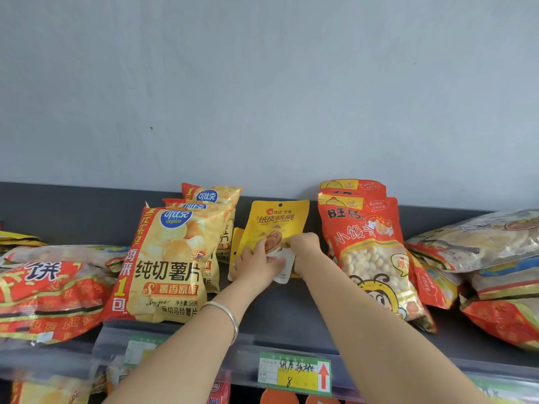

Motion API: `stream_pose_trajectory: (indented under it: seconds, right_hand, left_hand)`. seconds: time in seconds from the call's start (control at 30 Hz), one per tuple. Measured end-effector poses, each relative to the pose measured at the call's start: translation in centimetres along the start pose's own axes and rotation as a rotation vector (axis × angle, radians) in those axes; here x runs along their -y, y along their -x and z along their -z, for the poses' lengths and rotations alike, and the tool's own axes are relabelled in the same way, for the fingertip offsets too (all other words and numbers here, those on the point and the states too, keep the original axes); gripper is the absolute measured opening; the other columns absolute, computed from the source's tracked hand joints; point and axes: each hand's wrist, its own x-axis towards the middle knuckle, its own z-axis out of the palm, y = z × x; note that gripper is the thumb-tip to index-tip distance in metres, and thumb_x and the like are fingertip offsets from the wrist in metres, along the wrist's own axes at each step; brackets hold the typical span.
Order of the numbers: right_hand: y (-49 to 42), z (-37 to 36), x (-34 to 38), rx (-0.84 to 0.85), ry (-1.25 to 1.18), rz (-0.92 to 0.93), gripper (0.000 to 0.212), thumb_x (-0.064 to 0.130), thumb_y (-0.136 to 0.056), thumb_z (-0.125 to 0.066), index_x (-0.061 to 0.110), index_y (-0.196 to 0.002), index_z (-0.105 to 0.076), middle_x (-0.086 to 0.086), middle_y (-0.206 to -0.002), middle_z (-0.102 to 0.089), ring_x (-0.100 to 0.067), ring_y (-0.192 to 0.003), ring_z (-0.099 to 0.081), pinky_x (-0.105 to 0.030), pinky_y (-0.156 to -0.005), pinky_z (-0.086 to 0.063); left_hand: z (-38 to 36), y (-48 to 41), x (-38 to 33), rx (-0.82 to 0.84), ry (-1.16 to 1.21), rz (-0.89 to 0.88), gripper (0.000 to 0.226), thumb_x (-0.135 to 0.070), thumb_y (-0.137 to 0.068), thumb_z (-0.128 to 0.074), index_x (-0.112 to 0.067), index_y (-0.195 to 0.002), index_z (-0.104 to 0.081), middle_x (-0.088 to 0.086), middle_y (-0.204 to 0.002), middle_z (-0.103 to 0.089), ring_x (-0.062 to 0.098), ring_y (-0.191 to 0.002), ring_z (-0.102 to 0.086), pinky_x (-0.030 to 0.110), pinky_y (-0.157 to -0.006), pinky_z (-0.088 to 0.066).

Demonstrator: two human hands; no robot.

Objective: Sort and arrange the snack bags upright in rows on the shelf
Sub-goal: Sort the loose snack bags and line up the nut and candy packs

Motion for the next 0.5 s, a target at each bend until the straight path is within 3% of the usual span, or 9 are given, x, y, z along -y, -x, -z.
stream_pose_trajectory:
  seconds: [0.03,0.13,0.27,0.43,0.5]
  right_hand:
    - [-0.1,-0.1,-0.1,-0.009,0.021,0.025,0.009,0.000,-0.089,-0.051,0.008,-0.094,-0.052,-0.004,-0.074,-0.048,-0.018,-0.064,-0.049,-0.033,-0.068,-0.046]
    - [-0.2,-0.1,0.3,-0.084,0.045,0.142,0.026,-0.002,-0.091,-0.042,0.013,-0.074,-0.055,-0.004,-0.068,-0.051,-0.016,-0.058,-0.045,-0.026,-0.053,-0.037]
    - [1.1,0.4,1.2,-0.172,0.155,0.349,0.033,0.005,-0.093,-0.040,0.019,-0.064,-0.047,0.000,-0.064,-0.049,-0.015,-0.053,-0.041,-0.026,-0.047,-0.029]
    - [2.6,1.8,2.5,-0.318,0.172,0.546,0.026,0.008,-0.098,-0.035,0.011,-0.089,-0.060,-0.005,-0.084,-0.060,-0.023,-0.074,-0.050,-0.031,-0.063,-0.038]
    - [3.4,2.3,2.8,-0.320,0.165,0.585,0.033,0.003,-0.097,-0.032,0.014,-0.095,-0.063,0.000,-0.083,-0.060,-0.020,-0.075,-0.052,-0.021,-0.058,-0.040]
  left_hand:
    - [-0.1,0.1,-0.1,-0.006,0.034,-0.006,0.068,-0.052,-0.090,-0.047,-0.033,-0.148,-0.016,0.009,-0.149,-0.026,0.033,-0.136,-0.024,0.047,-0.110,-0.025]
    - [-0.2,0.0,-0.3,-0.061,0.261,-0.050,0.060,-0.048,-0.092,-0.046,-0.033,-0.146,-0.026,0.007,-0.146,-0.035,0.032,-0.133,-0.033,0.048,-0.106,-0.032]
    - [0.4,0.0,-1.1,-0.170,0.452,-0.059,0.047,-0.037,-0.095,-0.045,-0.025,-0.140,-0.038,0.008,-0.138,-0.048,0.032,-0.124,-0.045,0.049,-0.100,-0.039]
    - [0.5,0.3,-0.5,-0.075,0.424,0.039,0.054,-0.031,-0.096,-0.044,-0.022,-0.146,-0.028,0.011,-0.143,-0.039,0.033,-0.124,-0.044,0.045,-0.100,-0.042]
    - [0.5,0.5,0.1,-0.038,0.379,0.080,0.054,-0.025,-0.096,-0.044,-0.020,-0.147,-0.026,0.014,-0.145,-0.036,0.034,-0.124,-0.044,0.040,-0.097,-0.044]
